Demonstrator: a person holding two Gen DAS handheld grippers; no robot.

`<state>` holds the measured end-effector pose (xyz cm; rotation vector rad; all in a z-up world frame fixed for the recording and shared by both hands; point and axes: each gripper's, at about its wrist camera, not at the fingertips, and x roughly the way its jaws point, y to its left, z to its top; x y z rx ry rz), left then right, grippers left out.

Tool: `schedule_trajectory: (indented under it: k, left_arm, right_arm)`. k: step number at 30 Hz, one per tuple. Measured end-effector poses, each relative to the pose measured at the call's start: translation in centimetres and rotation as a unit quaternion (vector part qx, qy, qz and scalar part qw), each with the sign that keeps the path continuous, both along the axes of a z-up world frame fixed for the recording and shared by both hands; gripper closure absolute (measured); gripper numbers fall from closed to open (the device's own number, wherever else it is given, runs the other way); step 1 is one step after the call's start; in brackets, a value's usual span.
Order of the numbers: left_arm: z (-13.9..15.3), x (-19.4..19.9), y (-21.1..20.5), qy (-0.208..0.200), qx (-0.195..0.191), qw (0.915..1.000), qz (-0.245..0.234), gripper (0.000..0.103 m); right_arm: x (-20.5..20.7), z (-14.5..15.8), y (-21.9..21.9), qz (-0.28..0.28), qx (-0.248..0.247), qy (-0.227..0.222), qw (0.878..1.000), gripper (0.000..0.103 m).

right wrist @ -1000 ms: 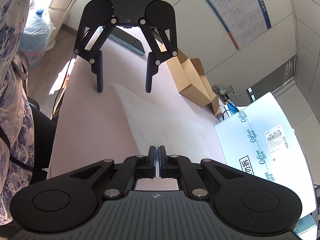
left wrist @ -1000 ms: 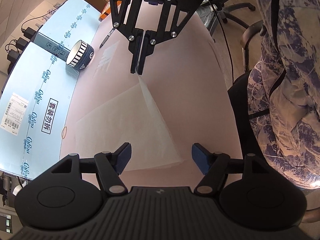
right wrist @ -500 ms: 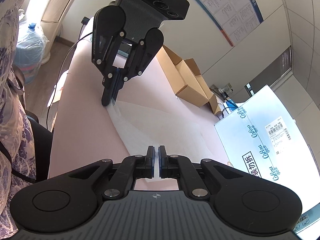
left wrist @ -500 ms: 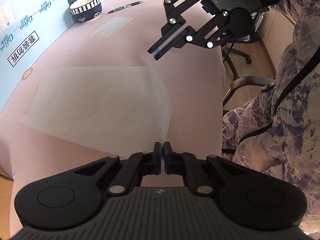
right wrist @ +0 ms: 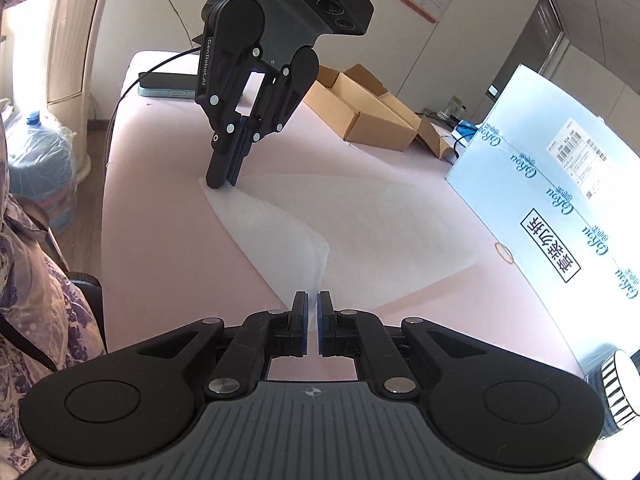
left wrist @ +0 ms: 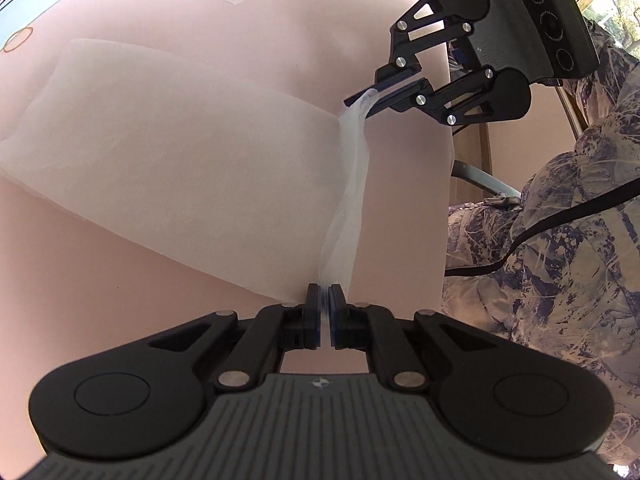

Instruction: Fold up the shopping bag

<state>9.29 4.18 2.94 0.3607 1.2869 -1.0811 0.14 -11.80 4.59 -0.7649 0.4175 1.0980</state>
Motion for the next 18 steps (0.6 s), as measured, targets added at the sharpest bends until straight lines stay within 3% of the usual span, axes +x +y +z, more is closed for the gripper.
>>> schedule_trajectory:
  k: [5, 10, 14, 18]
  left_arm:
    - [0.4, 0.2, 0.2, 0.017, 0.009, 0.9997, -0.012, 0.099]
    - [0.8, 0.7, 0.1, 0.017, 0.015, 0.9994, -0.026, 0.099]
    - [0.9, 0.9, 0.1, 0.012, 0.012, 0.9995, -0.028, 0.098]
    - [1.1, 0.6, 0.4, 0.007, 0.006, 0.9996, -0.025, 0.098]
  right_arm:
    - [-0.1, 1.2, -0.9, -0.009, 0.036, 0.007, 0.999, 0.100]
    - [-0.2, 3.4, -0.7, 0.007, 0.104, 0.062, 0.993, 0.097]
    - [0.3, 2.6, 1.5, 0.033, 0.106, 0.100, 0.989, 0.096]
    - [1.4, 1.3, 2.4, 0.009, 0.088, 0.116, 0.989, 0.096]
